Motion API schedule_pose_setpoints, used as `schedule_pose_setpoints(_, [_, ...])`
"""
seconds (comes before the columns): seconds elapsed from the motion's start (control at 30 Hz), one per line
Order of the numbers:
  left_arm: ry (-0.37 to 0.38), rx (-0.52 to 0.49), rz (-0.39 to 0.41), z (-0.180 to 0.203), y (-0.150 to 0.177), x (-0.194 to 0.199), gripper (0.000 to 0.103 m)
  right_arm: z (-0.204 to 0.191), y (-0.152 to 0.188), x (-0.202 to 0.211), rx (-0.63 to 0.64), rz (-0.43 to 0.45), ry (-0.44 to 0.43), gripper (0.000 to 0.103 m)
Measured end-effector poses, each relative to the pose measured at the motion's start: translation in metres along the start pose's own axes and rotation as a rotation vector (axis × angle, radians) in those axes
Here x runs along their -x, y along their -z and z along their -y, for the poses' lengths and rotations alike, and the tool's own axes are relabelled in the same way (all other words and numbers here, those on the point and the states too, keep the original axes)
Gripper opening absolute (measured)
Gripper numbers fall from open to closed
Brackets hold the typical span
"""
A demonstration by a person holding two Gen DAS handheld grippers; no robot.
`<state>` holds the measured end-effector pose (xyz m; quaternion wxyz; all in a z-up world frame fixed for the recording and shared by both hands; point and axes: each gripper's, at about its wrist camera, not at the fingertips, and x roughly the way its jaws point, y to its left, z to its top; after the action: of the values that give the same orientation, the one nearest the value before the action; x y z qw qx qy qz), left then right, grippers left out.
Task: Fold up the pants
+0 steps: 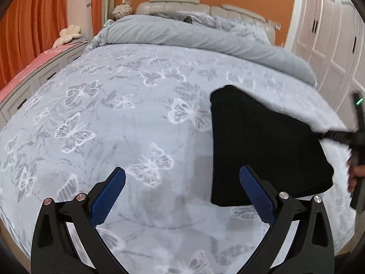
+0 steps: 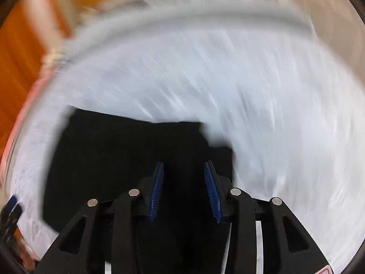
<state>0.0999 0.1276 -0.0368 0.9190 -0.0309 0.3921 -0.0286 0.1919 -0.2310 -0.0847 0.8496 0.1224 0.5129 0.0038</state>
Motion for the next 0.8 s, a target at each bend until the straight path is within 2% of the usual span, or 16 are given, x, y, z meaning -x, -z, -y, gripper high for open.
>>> schedule_pose_setpoints(0.07, [0.012,-0.008,-0.014,0.010,0.000,-0.004,0.098,0.005,0.002,0.009,-0.037,0.025,-0.072,0.038])
schedule_pose_setpoints(0.1, [0.023,-0.008,-0.023,0.015,-0.002,-0.006,0.098,0.003,0.001,0.016,-0.025,0.028,-0.104,0.047])
schedule_pose_setpoints(0.13, [0.033,-0.002,-0.032,0.018,-0.002,-0.008,0.098,0.002,0.003,0.024,-0.017,0.044,-0.159,0.066])
schedule_pose_setpoints(0.17, [0.043,0.005,-0.035,0.020,-0.002,-0.010,0.098,0.003,0.008,0.032,-0.017,0.065,-0.204,0.073])
schedule_pose_setpoints(0.27, [0.070,0.043,-0.056,0.027,-0.003,-0.018,0.098,0.003,0.015,0.023,-0.010,0.013,-0.201,0.076])
schedule_pose_setpoints(0.33, [0.081,0.058,-0.072,0.032,-0.003,-0.023,0.098,0.007,0.024,0.014,-0.022,-0.037,-0.233,0.076])
schedule_pose_setpoints(0.47, [0.099,0.057,-0.084,0.045,-0.002,-0.028,0.098,0.003,0.040,0.008,-0.005,-0.028,-0.245,0.077])
schedule_pose_setpoints(0.57, [0.092,0.026,-0.082,0.055,0.000,-0.031,0.098,-0.004,0.045,0.008,0.033,-0.013,-0.205,0.070])
schedule_pose_setpoints(0.6, [0.087,0.020,-0.084,0.058,0.001,-0.033,0.098,-0.006,0.045,0.010,0.039,-0.006,-0.208,0.053])
schedule_pose_setpoints(0.63, [0.084,0.019,-0.089,0.058,0.001,-0.035,0.098,-0.007,0.045,0.011,0.042,-0.003,-0.229,0.028])
schedule_pose_setpoints(0.7, [0.083,0.026,-0.105,0.058,0.002,-0.040,0.098,-0.006,0.044,0.017,0.033,-0.006,-0.260,0.017])
schedule_pose_setpoints(0.8, [0.102,0.061,-0.143,0.053,0.002,-0.049,0.098,-0.013,0.036,0.035,0.060,0.039,-0.304,0.016])
